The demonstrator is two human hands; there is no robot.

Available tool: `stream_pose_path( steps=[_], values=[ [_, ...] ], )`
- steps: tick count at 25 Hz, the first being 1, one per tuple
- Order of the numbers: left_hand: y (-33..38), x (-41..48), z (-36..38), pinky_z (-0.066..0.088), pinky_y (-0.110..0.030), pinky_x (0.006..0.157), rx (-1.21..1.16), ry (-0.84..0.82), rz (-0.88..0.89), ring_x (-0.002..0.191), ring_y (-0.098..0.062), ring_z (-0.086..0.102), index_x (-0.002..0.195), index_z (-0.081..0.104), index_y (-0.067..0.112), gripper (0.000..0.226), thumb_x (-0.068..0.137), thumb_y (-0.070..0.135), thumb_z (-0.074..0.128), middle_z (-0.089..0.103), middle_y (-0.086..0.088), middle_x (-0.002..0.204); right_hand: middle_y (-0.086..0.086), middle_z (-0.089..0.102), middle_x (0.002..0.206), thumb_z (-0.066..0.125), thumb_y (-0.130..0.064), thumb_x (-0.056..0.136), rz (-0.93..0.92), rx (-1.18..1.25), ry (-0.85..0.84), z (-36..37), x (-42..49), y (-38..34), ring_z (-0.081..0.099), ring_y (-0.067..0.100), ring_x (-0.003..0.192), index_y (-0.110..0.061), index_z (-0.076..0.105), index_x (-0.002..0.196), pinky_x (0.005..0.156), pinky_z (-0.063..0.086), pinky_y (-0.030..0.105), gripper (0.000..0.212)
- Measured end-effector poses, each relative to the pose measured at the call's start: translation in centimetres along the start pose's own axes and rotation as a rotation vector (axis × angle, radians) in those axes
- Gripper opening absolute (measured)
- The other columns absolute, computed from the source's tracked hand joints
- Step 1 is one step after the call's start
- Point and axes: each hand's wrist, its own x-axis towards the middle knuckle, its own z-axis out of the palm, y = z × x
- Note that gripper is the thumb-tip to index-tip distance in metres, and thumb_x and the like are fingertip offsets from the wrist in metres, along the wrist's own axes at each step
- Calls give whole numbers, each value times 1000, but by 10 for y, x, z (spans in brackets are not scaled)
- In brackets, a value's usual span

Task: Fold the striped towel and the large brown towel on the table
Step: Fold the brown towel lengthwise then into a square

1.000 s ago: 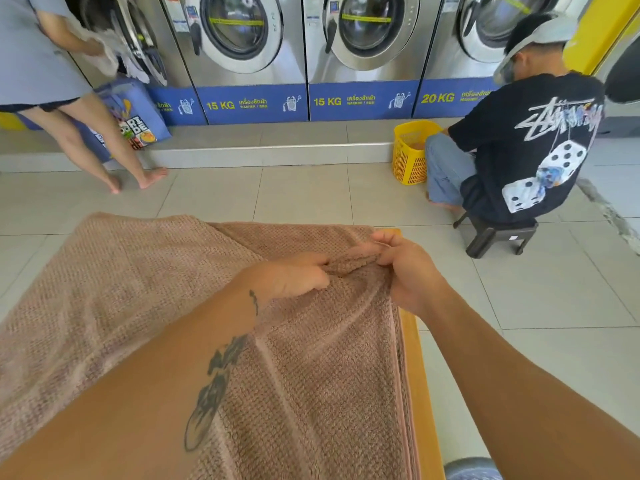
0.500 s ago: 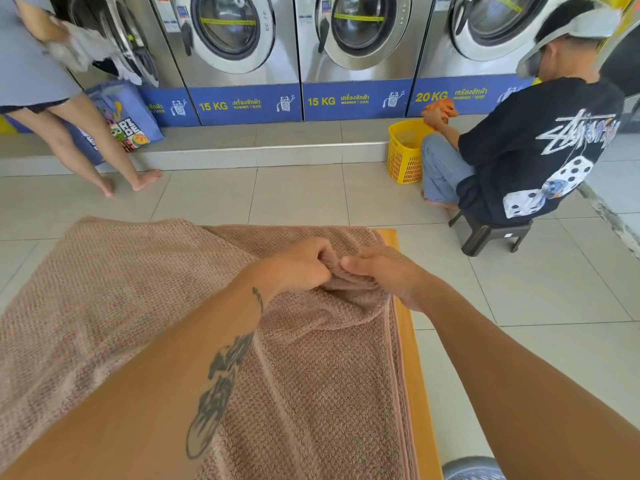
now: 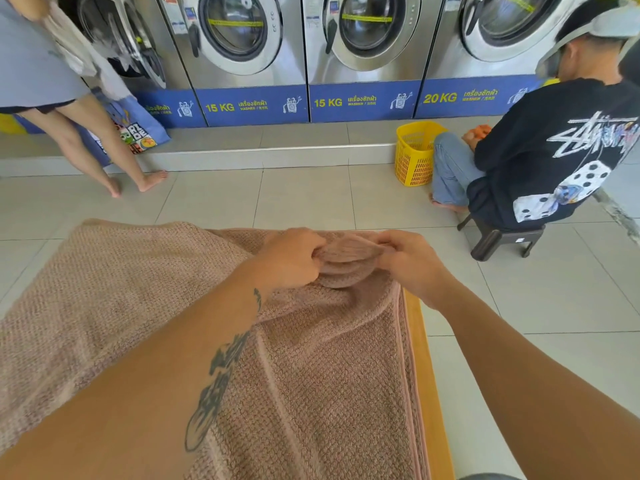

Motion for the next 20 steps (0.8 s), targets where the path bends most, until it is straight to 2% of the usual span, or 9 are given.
stream_pose_path(
  steps=[2,5,7,9,11,14,16,18,20],
  values=[
    [6,8,-7,34,-41,97,41,130,97,83,-12,50,75,55,27,22,97,22,55,51,9,85,0,68,86,68,-15,88,-44,-31,-67,6,8,-5,59,15,73,-16,71,99,61,45,26,12],
    [0,23,-14,31,-39,86,84,259,136,79,-14,49,74,52,29,25,99,26,52,50,10,80,3,59,70,63,-17,90,-31,65,180,6,32,-7,52,18,63,-6,69,88,57,39,30,12],
    [-14,34,-16,34,-41,87,127,221,71,76,-17,50,72,54,24,25,96,20,50,54,7,78,1,60,68,60,-15,90,35,100,314,-1,45,-7,53,17,61,-14,70,83,55,39,30,12],
    [-26,42,-15,37,-45,91,194,145,3,76,-17,49,71,55,22,20,89,13,51,52,4,80,1,61,71,56,-16,90,54,17,381,-5,53,-3,55,18,64,-18,67,79,55,39,30,16],
    [-36,50,-13,38,-48,94,299,107,-71,85,-20,49,81,62,21,11,84,13,55,48,3,87,3,58,70,50,-15,91,83,-50,438,-8,57,3,53,19,64,-17,60,72,52,36,30,22],
    [-53,65,-16,40,-45,88,339,231,-178,101,-28,47,105,66,18,22,86,14,57,42,-3,98,2,49,63,52,-14,89,150,-144,368,-9,65,23,47,19,57,-15,50,64,49,30,26,25],
    [-57,74,-20,44,-42,80,242,338,-218,101,-30,50,121,60,17,32,90,13,55,48,-9,109,1,57,73,57,-18,87,165,-113,328,-7,70,32,53,18,64,-12,61,80,53,37,26,10],
    [-50,72,-13,47,-41,79,106,364,-220,104,-31,53,137,45,18,47,91,12,54,49,-13,123,-1,60,91,58,-29,91,187,-45,329,-3,67,31,56,11,73,-14,61,116,63,43,29,29],
    [-40,59,12,50,-43,85,-7,339,-183,106,-27,52,140,42,19,50,91,14,52,48,-10,126,-1,57,101,54,-37,96,197,-46,346,-1,59,34,54,9,77,-15,48,135,71,43,32,44]
  ],
)
